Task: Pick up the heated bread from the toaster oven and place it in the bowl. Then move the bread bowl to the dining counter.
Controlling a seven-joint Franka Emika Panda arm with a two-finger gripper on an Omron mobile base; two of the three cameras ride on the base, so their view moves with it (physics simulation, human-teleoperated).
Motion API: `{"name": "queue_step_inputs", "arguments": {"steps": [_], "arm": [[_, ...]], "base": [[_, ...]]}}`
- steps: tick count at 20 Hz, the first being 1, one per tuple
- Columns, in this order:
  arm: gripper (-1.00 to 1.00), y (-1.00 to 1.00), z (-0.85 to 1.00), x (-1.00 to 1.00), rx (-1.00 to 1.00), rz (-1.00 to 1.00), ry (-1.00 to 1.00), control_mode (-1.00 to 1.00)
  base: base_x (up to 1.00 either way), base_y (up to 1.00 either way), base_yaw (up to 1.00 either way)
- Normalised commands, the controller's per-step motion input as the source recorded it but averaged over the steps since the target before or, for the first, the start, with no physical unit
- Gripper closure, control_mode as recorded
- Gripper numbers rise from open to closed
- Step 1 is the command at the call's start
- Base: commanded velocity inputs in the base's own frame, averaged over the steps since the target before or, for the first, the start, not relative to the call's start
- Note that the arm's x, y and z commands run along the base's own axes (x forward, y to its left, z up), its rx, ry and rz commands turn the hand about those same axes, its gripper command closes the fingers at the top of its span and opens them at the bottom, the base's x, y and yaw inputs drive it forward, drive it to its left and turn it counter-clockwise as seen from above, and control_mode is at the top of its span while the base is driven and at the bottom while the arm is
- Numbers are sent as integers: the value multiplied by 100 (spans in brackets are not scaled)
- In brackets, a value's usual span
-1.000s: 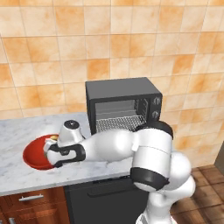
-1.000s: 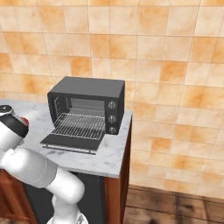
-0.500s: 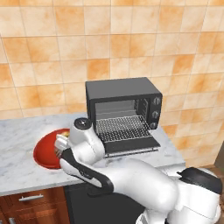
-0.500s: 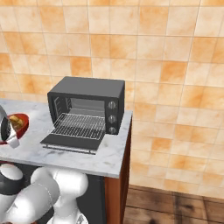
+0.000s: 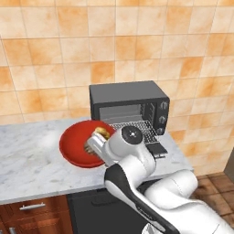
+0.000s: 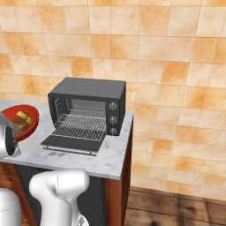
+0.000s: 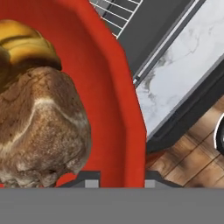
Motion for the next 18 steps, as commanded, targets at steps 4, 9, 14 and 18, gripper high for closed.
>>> {"name": "queue_step_inputs", "arguments": {"steps": [4,9,14,18], "arm": [[100,-52,93,-53,4,-19,0,-100],[100,-45,57,-50,1,-12,0,-100],[100,-16,5,-33,0,-7,-2,100],[100,0,0,0,0,0,0,100]], "base": [[0,0,0],[0,0,0],[-28,-5,2],[-87,-3,76]]}}
